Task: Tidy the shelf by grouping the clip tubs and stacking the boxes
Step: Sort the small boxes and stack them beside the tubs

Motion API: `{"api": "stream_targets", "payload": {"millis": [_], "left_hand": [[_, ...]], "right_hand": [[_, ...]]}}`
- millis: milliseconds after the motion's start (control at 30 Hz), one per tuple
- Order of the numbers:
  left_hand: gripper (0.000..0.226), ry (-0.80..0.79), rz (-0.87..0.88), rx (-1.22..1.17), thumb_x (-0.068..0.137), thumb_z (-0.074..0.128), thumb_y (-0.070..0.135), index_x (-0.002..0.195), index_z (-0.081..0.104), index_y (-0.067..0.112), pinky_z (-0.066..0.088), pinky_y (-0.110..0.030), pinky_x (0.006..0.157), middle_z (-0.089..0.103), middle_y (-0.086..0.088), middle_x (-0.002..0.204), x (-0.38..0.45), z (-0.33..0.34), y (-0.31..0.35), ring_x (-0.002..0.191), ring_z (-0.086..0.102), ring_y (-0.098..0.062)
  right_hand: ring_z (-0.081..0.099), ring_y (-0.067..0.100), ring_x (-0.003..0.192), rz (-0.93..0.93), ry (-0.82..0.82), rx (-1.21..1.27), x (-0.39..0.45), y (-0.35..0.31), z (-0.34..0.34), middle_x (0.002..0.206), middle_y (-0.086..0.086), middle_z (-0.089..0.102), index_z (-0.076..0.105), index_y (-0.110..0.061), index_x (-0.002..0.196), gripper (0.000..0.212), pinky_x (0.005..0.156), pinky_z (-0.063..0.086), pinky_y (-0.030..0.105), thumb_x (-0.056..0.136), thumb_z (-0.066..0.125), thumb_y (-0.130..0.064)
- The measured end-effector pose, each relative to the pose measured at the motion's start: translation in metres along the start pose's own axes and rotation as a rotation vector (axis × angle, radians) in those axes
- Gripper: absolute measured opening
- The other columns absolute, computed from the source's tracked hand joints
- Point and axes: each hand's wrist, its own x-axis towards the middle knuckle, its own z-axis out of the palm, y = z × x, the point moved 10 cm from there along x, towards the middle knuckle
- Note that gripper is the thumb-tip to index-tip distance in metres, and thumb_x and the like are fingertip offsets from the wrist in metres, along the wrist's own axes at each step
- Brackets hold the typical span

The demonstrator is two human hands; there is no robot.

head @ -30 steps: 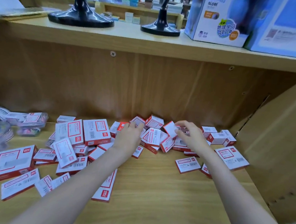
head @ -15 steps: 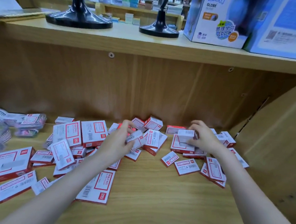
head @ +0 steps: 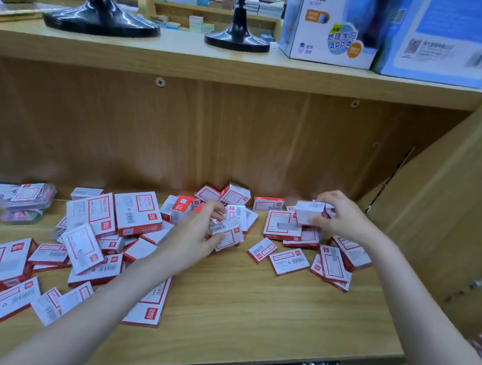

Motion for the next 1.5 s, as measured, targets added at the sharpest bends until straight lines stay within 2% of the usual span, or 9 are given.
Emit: {"api": "stream_targets", "payload": {"millis": [133, 367, 467, 567, 733, 900, 1067, 1333, 1500], "left_hand": [[0.032, -0.031, 0.046, -0.127, 0.086, 0.061, 0.011, 0.104, 0.040, 0.027, 0.048, -0.033, 0.080, 0.049, 0.014, 0.099, -0.001, 0.020, 0.018, 0.091, 0.055, -0.020], [0.029, -0.173, 0.007, -0.266, 0.088, 0.055, 0.006, 0.105, 0.041, 0.025, 0.047, -0.022, 0.078, 0.051, 0.011, 0.097, -0.007, 0.060, 0.030, 0.088, 0.052, -0.008], [0.031, -0.248, -0.001, -0.277, 0.088, 0.059, 0.017, 0.113, 0.042, 0.023, 0.046, -0.020, 0.085, 0.054, 0.008, 0.108, -0.011, 0.073, 0.029, 0.104, 0.052, -0.008], [0.067, -0.294, 0.048, -0.059, 0.068, 0.061, 0.056, 0.126, 0.043, 0.025, 0.042, -0.027, 0.096, 0.052, 0.006, 0.124, -0.011, 0.084, 0.029, 0.114, 0.049, -0.008], [0.060, -0.170, 0.119, 0.091, 0.077, 0.069, 0.034, 0.129, 0.039, 0.026, 0.037, -0.028, 0.098, 0.049, 0.008, 0.128, -0.009, 0.083, 0.035, 0.118, 0.043, -0.010], [0.062, -0.139, 0.104, 0.113, 0.075, 0.067, 0.027, 0.130, 0.039, 0.024, 0.036, -0.026, 0.097, 0.050, 0.005, 0.126, -0.008, 0.080, 0.037, 0.117, 0.044, -0.012], [0.063, -0.116, 0.106, 0.150, 0.081, 0.061, 0.025, 0.136, 0.033, 0.037, 0.036, -0.031, 0.098, 0.041, 0.003, 0.129, -0.003, 0.076, 0.032, 0.120, 0.040, -0.018], [0.046, -0.110, 0.112, 0.346, 0.088, 0.056, 0.031, 0.131, 0.039, 0.036, 0.031, -0.039, 0.105, 0.024, -0.002, 0.142, -0.001, 0.087, 0.031, 0.129, 0.023, -0.024], [0.040, 0.023, 0.128, -0.026, 0.082, 0.062, 0.012, 0.118, 0.049, 0.023, 0.032, -0.023, 0.099, 0.041, 0.000, 0.122, -0.003, 0.059, 0.035, 0.117, 0.040, -0.016]], "right_hand": [[0.050, 0.014, 0.113, -0.068, -0.217, 0.215, -0.037, -0.005, 0.023, 0.124, 0.001, 0.049, 0.058, -0.025, 0.101, 0.032, 0.099, 0.041, 0.027, 0.075, 0.075, -0.016], [0.052, 0.009, 0.088, -0.115, -0.287, 0.701, -0.076, -0.034, 0.065, 0.100, 0.009, 0.051, 0.053, -0.015, 0.091, 0.031, 0.079, 0.043, 0.014, 0.074, 0.071, 0.006], [0.052, -0.002, 0.081, -0.137, -0.252, 0.574, -0.078, -0.028, 0.075, 0.098, 0.000, 0.051, 0.055, -0.024, 0.088, 0.034, 0.075, 0.042, 0.011, 0.072, 0.075, -0.003], [0.049, 0.002, 0.078, -0.165, -0.175, 0.403, -0.077, -0.027, 0.076, 0.101, -0.004, 0.048, 0.050, -0.037, 0.089, 0.041, 0.068, 0.038, 0.010, 0.071, 0.078, -0.013], [0.057, 0.001, 0.083, -0.105, -0.110, 0.334, -0.059, -0.005, 0.031, 0.109, 0.004, 0.055, 0.051, -0.028, 0.094, 0.037, 0.069, 0.047, 0.018, 0.074, 0.075, -0.009], [0.037, 0.025, 0.129, 0.064, -0.041, -0.108, -0.007, 0.044, -0.004, 0.144, 0.007, 0.032, 0.036, -0.027, 0.137, 0.060, 0.099, 0.038, 0.033, 0.085, 0.061, -0.012], [0.029, 0.036, 0.127, 0.119, -0.143, -0.393, 0.018, 0.052, 0.019, 0.141, 0.010, 0.023, 0.025, -0.039, 0.139, 0.058, 0.105, 0.031, 0.048, 0.090, 0.052, -0.026], [0.040, 0.026, 0.115, 0.096, -0.033, -0.339, 0.022, 0.046, 0.005, 0.126, 0.009, 0.031, 0.050, -0.012, 0.117, 0.047, 0.099, 0.041, 0.041, 0.079, 0.070, -0.031], [0.051, 0.020, 0.104, -0.032, 0.151, -0.081, 0.007, -0.010, -0.024, 0.131, 0.009, 0.038, 0.044, -0.016, 0.126, 0.057, 0.083, 0.044, 0.028, 0.078, 0.073, -0.021]]}}
